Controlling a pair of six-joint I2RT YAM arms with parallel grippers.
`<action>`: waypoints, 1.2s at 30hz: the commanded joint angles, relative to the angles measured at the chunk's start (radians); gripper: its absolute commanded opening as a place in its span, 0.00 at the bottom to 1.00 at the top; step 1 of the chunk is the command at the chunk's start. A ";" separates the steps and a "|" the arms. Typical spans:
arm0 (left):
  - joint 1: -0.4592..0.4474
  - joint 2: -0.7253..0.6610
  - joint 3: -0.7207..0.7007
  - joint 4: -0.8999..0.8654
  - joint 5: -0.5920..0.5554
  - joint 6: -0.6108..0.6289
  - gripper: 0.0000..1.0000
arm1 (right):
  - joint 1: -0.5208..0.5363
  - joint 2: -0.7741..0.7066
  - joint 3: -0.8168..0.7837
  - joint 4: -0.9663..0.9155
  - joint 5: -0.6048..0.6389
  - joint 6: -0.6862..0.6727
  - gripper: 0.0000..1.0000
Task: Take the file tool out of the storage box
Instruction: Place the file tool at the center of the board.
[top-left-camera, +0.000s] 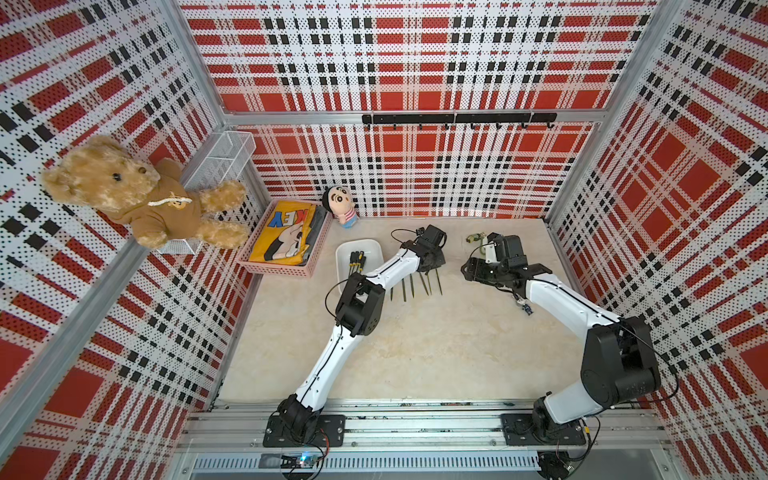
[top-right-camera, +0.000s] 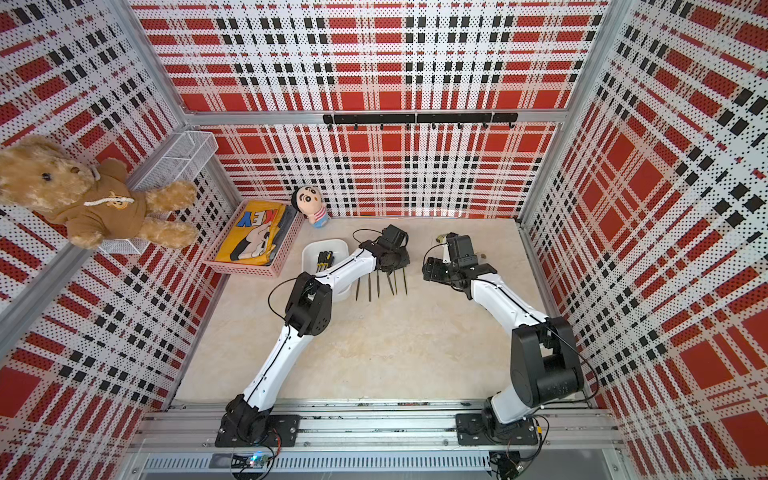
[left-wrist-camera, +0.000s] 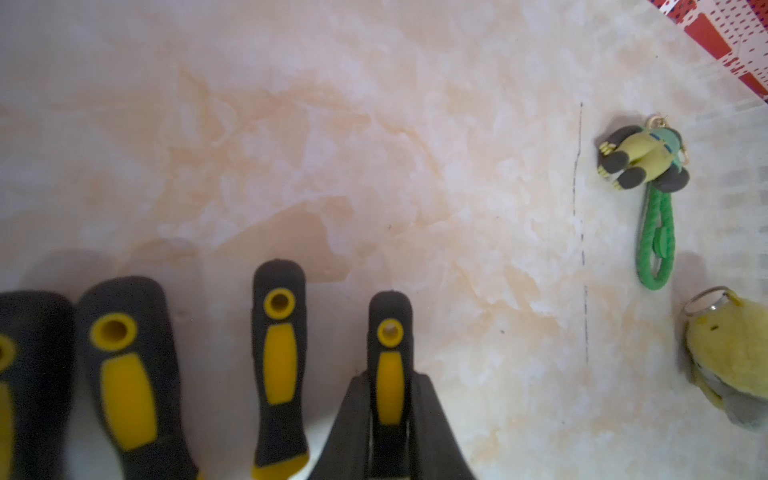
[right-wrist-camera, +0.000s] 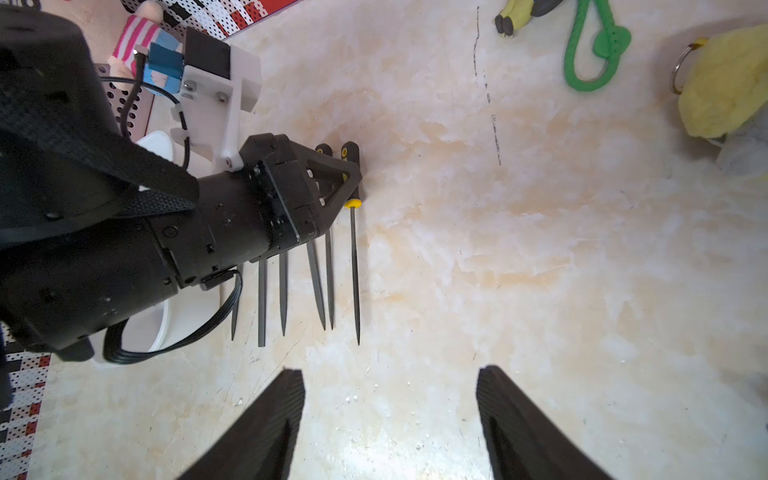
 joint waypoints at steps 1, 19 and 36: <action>0.006 -0.004 -0.003 0.018 -0.008 0.020 0.22 | 0.007 0.011 -0.014 0.020 -0.005 0.006 0.74; 0.028 -0.074 -0.007 0.060 0.016 0.041 0.33 | 0.015 0.024 -0.003 0.020 -0.001 0.001 0.75; 0.229 -0.609 -0.521 -0.012 -0.154 0.246 0.30 | 0.057 0.066 -0.003 0.037 0.015 0.006 0.75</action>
